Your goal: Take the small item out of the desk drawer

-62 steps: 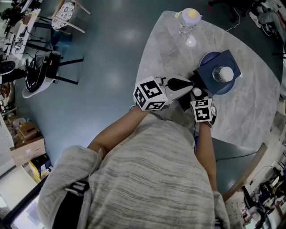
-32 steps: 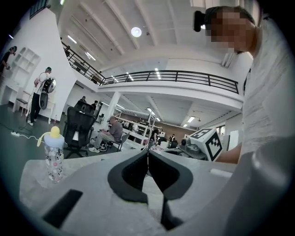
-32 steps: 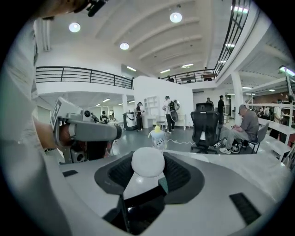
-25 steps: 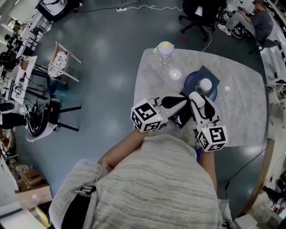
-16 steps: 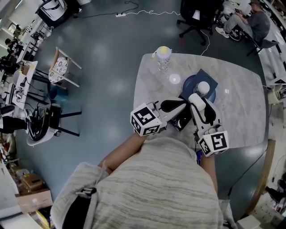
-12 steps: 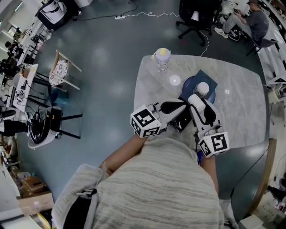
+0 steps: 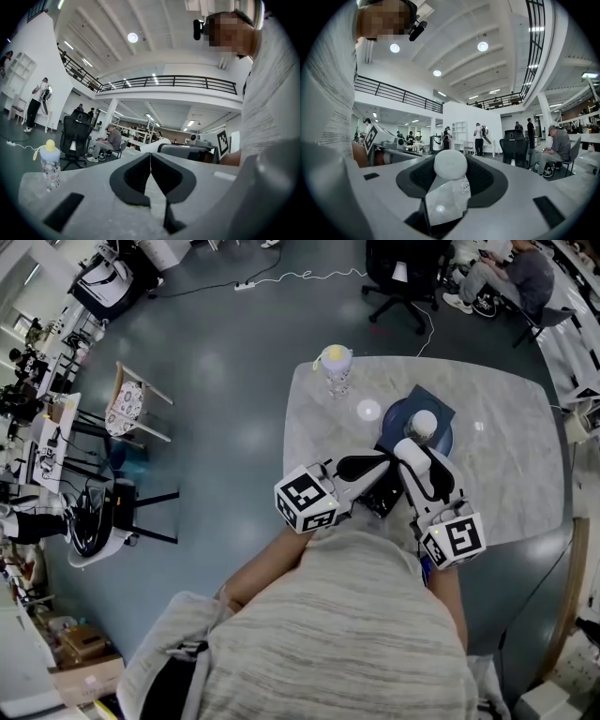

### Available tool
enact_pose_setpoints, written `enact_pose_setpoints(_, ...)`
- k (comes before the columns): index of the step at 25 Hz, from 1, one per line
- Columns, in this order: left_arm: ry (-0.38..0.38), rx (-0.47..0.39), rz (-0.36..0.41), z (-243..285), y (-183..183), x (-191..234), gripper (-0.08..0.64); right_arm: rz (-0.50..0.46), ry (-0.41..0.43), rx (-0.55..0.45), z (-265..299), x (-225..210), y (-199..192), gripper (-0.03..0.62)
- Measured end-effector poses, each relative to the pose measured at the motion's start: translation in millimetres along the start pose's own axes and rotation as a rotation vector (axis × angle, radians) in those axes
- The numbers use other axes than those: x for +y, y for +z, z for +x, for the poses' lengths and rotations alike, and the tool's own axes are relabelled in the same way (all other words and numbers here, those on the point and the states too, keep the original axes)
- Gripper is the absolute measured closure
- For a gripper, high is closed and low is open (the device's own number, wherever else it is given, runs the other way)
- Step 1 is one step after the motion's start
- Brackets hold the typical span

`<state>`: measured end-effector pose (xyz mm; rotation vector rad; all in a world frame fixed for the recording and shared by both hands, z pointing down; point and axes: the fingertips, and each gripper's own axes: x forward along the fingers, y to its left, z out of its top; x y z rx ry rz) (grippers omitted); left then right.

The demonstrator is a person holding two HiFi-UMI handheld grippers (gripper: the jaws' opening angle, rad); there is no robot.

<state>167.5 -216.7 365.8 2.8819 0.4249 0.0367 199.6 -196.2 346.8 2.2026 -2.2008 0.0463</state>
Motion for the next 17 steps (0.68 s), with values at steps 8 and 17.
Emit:
enact_pose_setpoints(8,-0.009,0.005,-0.003,0.5,-2.0,-5.1,0.543,0.011,-0.010,-0.002,-6.2,1.1,-0.3,0.399)
enact_pose_setpoints(17,-0.018,0.001,-0.002,-0.8,-2.4,-6.6,0.543,0.006,-0.012,-0.003,-6.7,3.1,-0.4,0.399)
